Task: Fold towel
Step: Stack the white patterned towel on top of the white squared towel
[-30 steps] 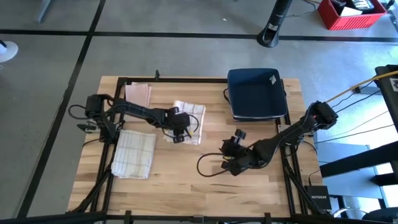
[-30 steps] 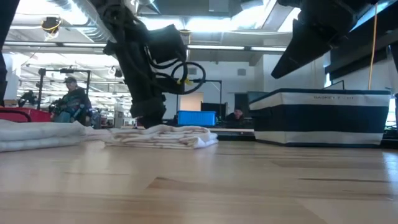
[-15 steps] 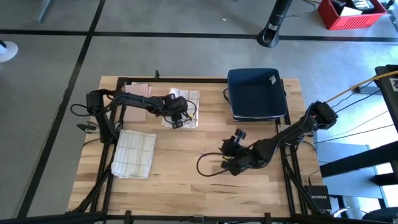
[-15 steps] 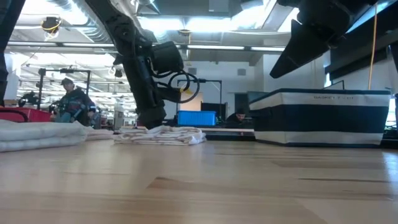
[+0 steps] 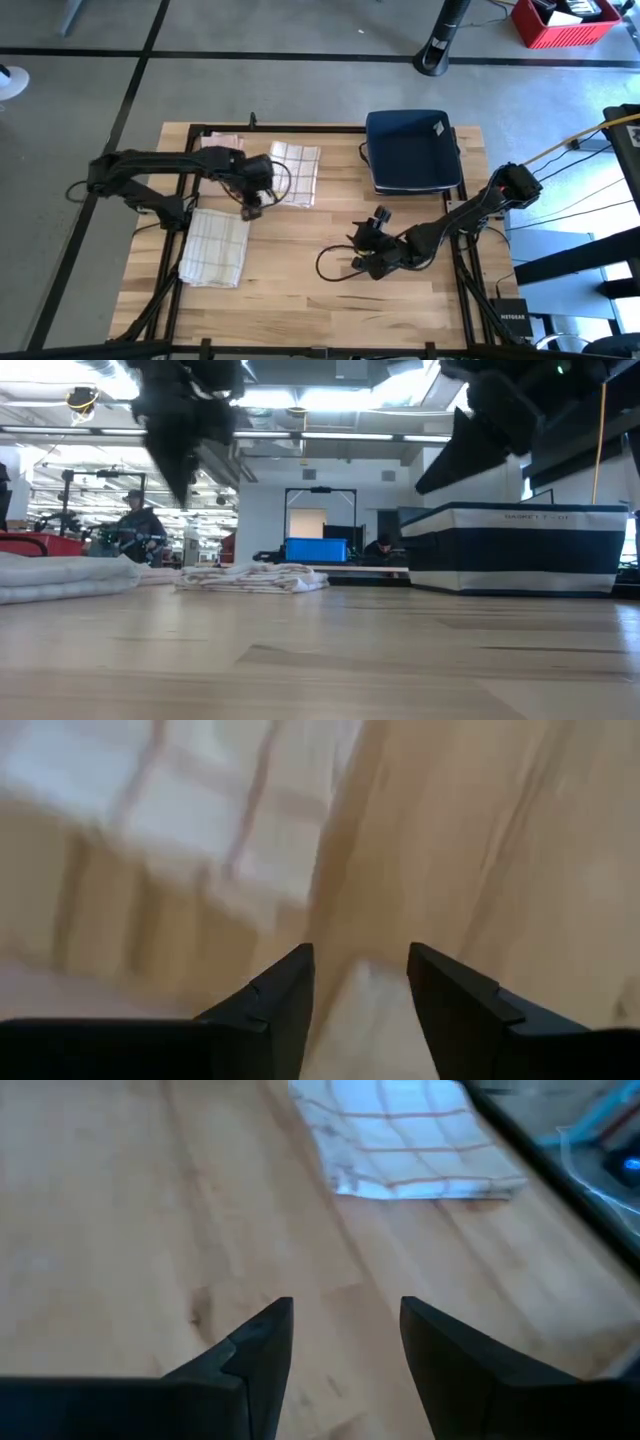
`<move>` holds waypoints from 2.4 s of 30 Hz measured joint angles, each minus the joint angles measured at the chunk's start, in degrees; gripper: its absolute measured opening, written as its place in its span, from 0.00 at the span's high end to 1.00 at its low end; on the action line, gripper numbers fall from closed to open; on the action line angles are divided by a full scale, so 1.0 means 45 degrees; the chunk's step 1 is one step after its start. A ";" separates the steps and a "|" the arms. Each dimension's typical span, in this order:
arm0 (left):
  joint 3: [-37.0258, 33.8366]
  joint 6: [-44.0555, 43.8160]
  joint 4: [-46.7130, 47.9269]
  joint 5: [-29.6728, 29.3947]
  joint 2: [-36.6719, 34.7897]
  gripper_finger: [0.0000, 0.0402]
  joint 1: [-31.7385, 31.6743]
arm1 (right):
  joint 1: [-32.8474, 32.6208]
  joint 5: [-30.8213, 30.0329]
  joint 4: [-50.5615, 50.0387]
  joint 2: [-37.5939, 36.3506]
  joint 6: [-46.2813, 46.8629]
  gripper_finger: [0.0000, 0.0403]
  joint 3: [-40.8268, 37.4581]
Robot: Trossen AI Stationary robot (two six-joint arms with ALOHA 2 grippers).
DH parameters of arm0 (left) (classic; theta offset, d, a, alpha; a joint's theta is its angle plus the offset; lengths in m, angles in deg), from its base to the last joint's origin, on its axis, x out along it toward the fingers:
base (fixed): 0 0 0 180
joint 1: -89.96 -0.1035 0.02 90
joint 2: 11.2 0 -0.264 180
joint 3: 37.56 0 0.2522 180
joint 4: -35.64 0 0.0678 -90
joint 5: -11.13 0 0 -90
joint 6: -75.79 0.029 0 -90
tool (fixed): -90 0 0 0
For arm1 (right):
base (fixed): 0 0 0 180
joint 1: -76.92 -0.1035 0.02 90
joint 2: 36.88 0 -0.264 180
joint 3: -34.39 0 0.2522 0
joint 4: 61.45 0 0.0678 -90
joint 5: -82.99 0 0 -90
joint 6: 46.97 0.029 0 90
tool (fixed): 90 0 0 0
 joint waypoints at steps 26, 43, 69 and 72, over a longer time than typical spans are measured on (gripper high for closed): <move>-0.3308 0.3325 0.1189 0.2119 0.1455 0.48 -0.1877 | 0.0102 0.2474 0.4985 0.0015 -0.0516 0.54 -0.2255; -0.3206 0.4798 0.0997 0.3057 0.4434 0.55 -0.1872 | 0.0102 0.2403 0.4953 0.0099 -0.0525 0.54 -0.2245; -0.1994 -0.1130 -0.4107 0.4994 0.4357 0.93 0.1426 | 0.0102 0.2294 0.5513 0.0212 -0.0477 0.54 -0.2240; -0.1996 -0.1935 -0.6263 0.4890 0.4359 0.93 0.1844 | 0.0102 0.2488 0.5670 0.0209 -0.0477 0.54 -0.2240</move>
